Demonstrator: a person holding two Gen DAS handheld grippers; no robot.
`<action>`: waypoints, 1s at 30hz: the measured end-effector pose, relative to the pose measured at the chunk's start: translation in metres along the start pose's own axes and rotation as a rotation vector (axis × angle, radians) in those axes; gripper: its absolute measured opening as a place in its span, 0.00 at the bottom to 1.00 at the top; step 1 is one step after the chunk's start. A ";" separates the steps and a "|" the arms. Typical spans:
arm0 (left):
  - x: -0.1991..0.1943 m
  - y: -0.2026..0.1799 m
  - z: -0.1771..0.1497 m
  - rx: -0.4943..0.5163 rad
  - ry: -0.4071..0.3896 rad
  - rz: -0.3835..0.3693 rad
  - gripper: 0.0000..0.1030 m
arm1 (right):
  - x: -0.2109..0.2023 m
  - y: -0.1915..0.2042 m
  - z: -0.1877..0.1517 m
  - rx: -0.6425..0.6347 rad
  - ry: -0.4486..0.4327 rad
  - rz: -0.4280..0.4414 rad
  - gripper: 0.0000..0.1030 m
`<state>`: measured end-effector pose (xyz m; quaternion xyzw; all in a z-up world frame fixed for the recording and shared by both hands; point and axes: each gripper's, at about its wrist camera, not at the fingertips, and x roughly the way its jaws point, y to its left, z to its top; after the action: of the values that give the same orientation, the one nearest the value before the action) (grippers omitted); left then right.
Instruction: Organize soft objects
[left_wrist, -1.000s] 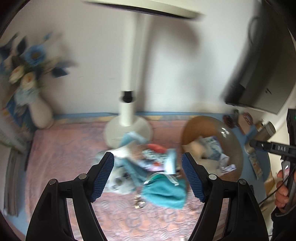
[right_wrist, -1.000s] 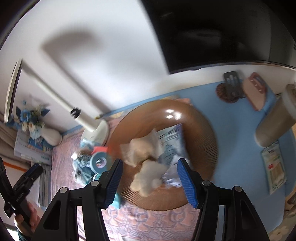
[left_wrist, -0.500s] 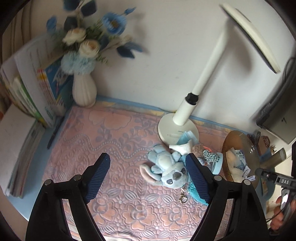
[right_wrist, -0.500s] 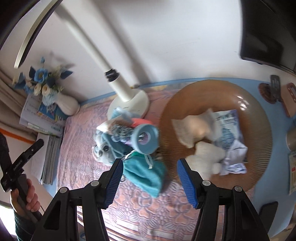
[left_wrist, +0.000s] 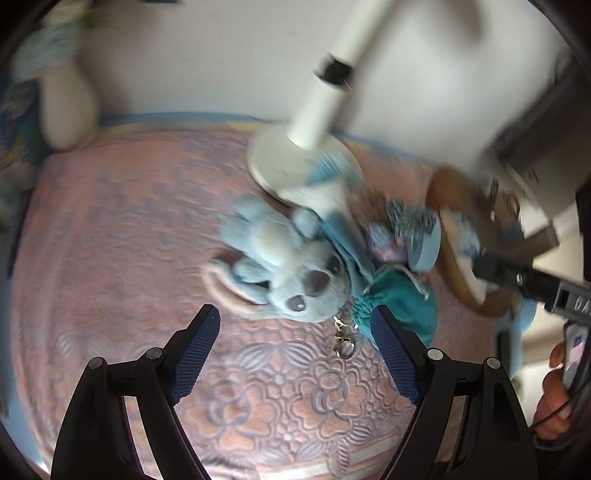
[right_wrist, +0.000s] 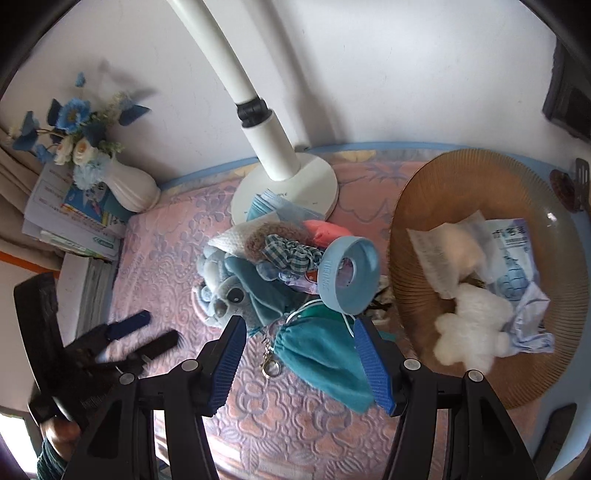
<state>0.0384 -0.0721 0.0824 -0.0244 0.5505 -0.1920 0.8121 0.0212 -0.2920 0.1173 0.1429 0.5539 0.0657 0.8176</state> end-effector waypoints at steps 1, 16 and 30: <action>0.008 -0.004 0.001 0.021 0.010 0.011 0.80 | 0.008 -0.002 0.001 0.016 0.006 0.002 0.57; 0.084 -0.031 0.016 0.124 0.084 0.031 0.80 | 0.069 -0.011 0.023 0.079 0.008 -0.080 0.29; 0.033 0.011 -0.014 0.140 0.038 -0.043 0.61 | 0.009 0.003 -0.014 -0.059 -0.136 -0.034 0.15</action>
<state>0.0395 -0.0712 0.0450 0.0242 0.5503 -0.2479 0.7969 0.0122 -0.2841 0.1056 0.1136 0.4972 0.0582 0.8582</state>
